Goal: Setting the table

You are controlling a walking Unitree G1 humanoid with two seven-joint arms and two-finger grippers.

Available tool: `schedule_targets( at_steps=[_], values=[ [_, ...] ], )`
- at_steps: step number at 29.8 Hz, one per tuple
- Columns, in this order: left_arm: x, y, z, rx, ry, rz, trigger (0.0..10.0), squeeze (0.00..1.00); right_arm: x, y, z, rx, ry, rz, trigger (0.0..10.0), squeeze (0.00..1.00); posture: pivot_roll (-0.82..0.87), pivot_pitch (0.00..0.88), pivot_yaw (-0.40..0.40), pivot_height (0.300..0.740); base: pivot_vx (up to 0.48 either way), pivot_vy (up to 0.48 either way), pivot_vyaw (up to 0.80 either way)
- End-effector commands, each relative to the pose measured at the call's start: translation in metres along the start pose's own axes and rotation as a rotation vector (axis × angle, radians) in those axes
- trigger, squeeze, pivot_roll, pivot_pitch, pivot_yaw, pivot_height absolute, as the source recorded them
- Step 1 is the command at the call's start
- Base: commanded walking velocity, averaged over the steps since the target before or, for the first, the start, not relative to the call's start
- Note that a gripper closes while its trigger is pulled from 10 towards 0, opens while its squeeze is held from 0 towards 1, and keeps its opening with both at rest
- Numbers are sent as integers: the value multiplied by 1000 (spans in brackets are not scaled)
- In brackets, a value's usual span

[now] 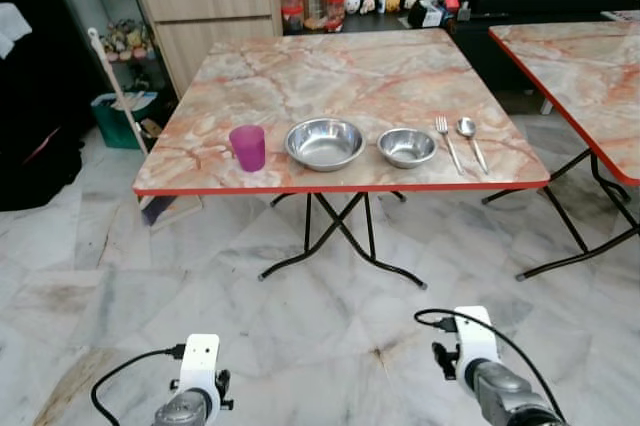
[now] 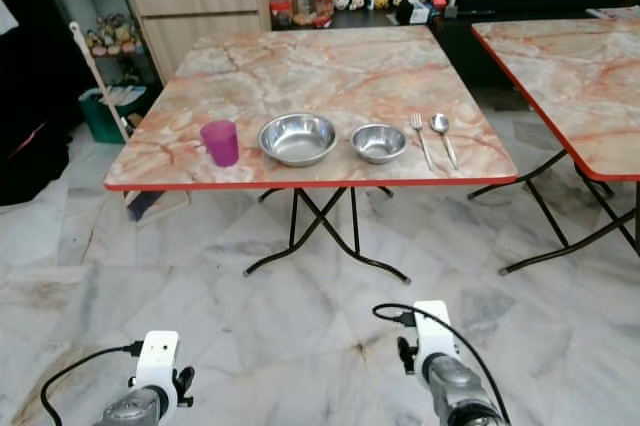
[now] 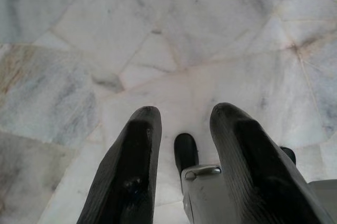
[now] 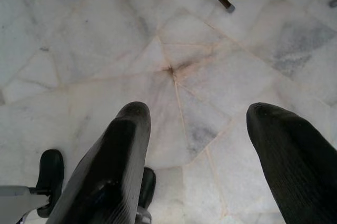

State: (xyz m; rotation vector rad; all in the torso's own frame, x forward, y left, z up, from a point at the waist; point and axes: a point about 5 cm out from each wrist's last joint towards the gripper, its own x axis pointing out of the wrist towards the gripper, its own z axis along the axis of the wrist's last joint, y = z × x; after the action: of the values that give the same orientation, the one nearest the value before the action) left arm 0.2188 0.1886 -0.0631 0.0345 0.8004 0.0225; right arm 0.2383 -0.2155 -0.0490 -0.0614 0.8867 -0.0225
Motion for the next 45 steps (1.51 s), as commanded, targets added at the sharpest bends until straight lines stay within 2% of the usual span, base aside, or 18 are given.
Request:
schedule_targets(
  at_steps=[1, 45],
  values=[
    [-1, 7, 0, 5, 1, 17, 10000, 0, 1, 2, 6, 5, -22, 7, 10000, 0, -31, 0, 23, 740, 0, 0, 0],
    [0, 7, 0, 23, 8, 17, 10000, 0, 1, 3, 6, -7, -13, 10, 10000, 0, -24, 0, 24, 740, 302, 0, 0]
  ],
)
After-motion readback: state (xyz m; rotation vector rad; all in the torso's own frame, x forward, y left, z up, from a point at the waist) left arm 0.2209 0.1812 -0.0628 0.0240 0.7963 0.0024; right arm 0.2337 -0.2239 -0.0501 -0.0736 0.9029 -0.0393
